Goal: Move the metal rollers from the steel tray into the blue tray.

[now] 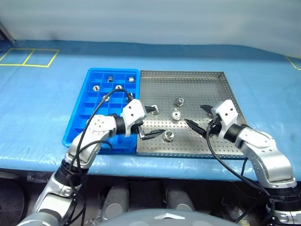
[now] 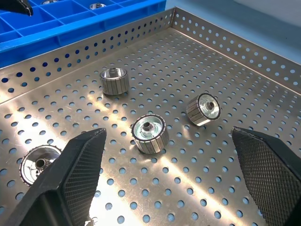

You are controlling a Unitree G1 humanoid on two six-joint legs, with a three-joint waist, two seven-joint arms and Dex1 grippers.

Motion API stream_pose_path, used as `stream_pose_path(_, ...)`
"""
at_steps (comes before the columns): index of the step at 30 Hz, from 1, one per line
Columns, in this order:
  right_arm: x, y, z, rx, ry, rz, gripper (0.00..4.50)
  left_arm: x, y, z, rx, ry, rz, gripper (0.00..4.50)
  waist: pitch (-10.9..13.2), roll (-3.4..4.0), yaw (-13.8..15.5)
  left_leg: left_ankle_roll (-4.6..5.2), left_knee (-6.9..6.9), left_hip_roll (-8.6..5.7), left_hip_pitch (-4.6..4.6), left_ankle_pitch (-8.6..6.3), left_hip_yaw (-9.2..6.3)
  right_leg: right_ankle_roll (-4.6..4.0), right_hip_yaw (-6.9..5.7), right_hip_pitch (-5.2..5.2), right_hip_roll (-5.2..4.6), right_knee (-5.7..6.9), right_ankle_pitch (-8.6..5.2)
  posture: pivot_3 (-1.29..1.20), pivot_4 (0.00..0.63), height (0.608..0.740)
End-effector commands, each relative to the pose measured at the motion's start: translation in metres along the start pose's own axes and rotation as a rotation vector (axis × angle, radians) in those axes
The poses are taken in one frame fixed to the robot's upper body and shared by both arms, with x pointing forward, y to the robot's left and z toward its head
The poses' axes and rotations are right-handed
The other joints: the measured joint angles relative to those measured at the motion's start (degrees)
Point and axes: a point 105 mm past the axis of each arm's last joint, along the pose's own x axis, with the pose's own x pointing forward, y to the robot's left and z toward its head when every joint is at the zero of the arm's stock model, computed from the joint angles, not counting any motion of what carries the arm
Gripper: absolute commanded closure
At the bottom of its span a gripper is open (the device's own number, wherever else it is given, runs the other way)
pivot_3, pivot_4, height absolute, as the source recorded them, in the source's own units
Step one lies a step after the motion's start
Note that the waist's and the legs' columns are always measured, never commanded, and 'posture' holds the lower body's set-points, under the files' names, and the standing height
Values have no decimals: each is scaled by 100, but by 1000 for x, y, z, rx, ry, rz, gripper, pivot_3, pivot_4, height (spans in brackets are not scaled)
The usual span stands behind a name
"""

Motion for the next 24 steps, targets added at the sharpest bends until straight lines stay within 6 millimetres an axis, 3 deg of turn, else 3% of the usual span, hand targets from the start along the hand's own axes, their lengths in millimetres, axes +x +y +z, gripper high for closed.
stream_pose_path(1,-1,2,13,-37,-35,4,12,0,-3,9,33,-29,-17,0,0,0,0,0,0,0,0,0,0,0,0,0,0,0,0,119,150,740)
stream_pose_path(10,-7,17,28,-21,-122,101,12,0,1,5,20,-17,-14,0,0,0,1,0,0,0,0,0,-1,0,0,0,0,0,0,115,150,740)
stream_pose_path(24,-11,28,21,-31,-84,144,12,8,3,6,10,-20,-11,0,1,-2,-3,0,2,0,0,0,0,0,-1,1,0,0,0,103,150,740)
